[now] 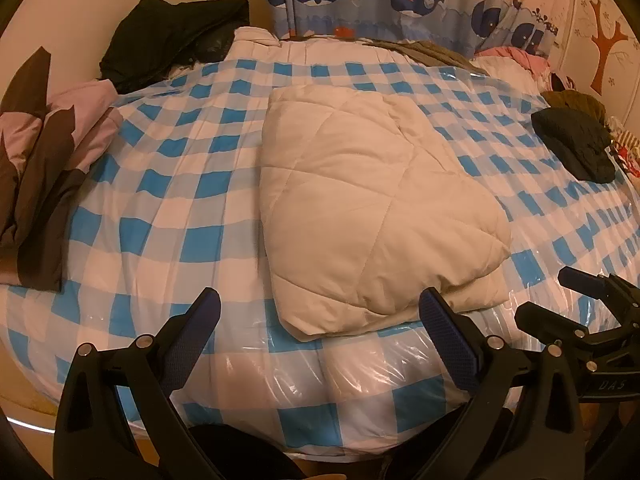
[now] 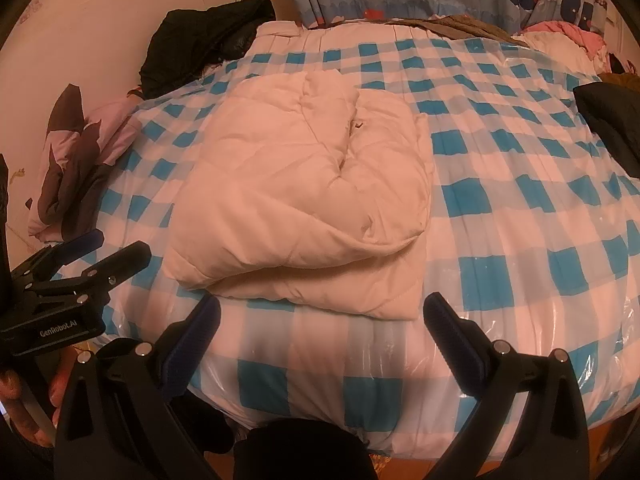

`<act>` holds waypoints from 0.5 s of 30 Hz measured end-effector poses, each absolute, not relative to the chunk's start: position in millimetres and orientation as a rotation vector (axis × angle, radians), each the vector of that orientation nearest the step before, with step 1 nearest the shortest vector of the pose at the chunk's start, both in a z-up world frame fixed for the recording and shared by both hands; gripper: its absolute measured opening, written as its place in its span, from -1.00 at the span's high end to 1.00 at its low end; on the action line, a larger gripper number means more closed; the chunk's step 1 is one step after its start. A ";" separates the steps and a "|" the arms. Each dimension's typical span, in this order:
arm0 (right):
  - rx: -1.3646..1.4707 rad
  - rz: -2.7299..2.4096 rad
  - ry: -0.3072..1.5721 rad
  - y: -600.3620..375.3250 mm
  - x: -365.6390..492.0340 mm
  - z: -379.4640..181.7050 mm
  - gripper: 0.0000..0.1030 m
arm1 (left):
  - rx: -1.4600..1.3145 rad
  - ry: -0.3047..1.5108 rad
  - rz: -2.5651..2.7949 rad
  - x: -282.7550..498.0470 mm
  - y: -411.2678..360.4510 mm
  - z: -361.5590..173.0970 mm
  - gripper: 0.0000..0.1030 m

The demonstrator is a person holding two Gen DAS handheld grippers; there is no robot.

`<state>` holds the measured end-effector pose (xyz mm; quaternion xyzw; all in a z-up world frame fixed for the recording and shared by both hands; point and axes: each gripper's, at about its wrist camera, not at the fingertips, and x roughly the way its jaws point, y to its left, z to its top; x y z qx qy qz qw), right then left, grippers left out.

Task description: Fold large clothes

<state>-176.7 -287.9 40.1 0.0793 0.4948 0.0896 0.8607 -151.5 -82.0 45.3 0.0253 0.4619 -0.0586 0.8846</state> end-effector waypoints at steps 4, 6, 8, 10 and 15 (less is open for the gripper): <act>0.183 0.186 1.042 -291.7 -176.7 37.6 -0.90 | 0.002 0.960 -0.159 -152.3 -77.6 44.8 -0.85; 0.192 0.185 1.045 -294.3 -176.7 35.7 -0.90 | -0.009 0.884 -0.142 -159.4 -73.7 51.6 -0.85; 0.199 0.181 1.050 -297.2 -176.7 33.7 -0.90 | 0.003 0.862 -0.121 -160.5 -72.6 55.1 -0.83; 0.206 0.178 1.053 -299.6 -177.1 32.3 -0.90 | 0.019 0.849 -0.114 -160.4 -73.2 56.8 -0.83; 0.207 0.175 1.050 -300.7 -177.8 32.9 -0.90 | 0.004 0.916 -0.168 -155.5 -77.6 49.7 -0.83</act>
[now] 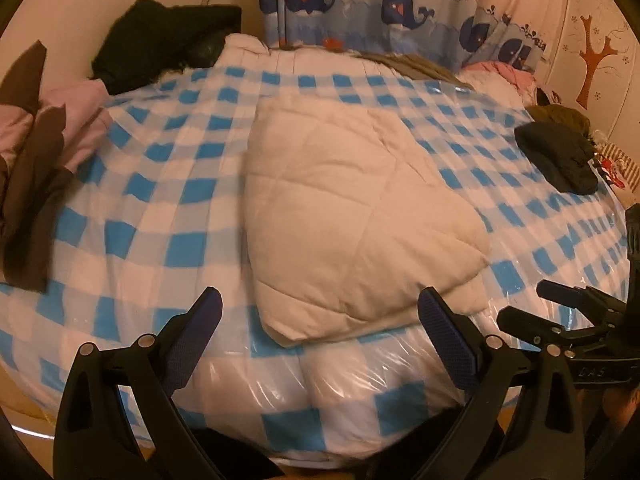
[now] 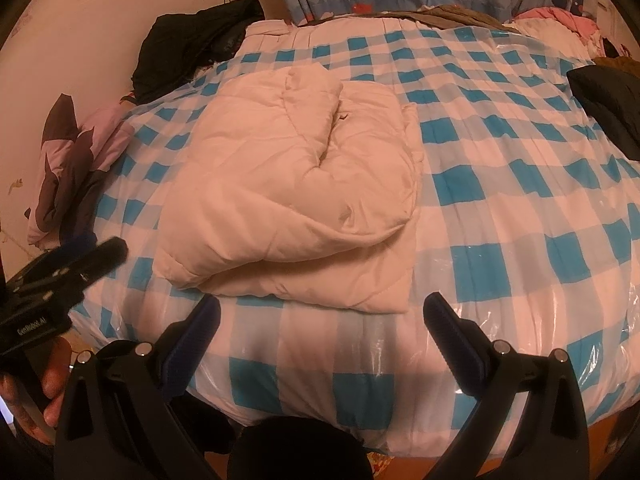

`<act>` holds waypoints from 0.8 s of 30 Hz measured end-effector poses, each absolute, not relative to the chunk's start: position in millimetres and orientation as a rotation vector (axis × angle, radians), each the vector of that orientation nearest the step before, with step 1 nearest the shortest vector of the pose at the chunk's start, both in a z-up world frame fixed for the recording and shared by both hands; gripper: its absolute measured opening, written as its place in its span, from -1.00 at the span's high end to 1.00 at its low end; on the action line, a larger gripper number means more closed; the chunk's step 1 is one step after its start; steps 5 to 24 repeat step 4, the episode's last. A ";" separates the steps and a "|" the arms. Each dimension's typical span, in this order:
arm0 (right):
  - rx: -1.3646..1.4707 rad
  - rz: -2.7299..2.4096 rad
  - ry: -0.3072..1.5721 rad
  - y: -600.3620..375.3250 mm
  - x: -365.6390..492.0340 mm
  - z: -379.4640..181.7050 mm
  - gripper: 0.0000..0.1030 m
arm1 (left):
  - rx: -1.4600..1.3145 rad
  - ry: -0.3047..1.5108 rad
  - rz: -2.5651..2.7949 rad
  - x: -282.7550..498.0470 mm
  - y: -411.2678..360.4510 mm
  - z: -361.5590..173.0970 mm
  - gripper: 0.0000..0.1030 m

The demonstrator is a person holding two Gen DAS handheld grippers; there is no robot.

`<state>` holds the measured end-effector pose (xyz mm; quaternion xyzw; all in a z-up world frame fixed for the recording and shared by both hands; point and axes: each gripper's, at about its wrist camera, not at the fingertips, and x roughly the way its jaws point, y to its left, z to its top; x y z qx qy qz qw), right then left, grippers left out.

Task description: Fold large clothes

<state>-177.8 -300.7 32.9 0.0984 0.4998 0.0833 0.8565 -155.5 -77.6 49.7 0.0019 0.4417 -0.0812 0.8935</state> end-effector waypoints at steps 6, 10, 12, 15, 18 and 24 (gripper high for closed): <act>0.201 0.174 1.051 -300.8 -177.7 32.3 -0.90 | 0.044 0.897 -0.164 -161.0 -84.4 50.3 -0.83; 0.201 0.174 1.051 -300.8 -177.7 32.3 -0.90 | 0.044 0.897 -0.164 -161.0 -84.4 50.3 -0.83; 0.201 0.174 1.051 -300.8 -177.7 32.3 -0.90 | 0.044 0.897 -0.164 -161.0 -84.4 50.3 -0.83; 0.201 0.174 1.051 -300.8 -177.7 32.3 -0.90 | 0.044 0.897 -0.164 -161.0 -84.4 50.3 -0.83; 0.201 0.174 1.051 -300.8 -177.7 32.3 -0.90 | 0.044 0.897 -0.164 -161.0 -84.4 50.3 -0.83; 0.201 0.174 1.051 -300.8 -177.7 32.3 -0.90 | 0.044 0.897 -0.164 -161.0 -84.4 50.3 -0.83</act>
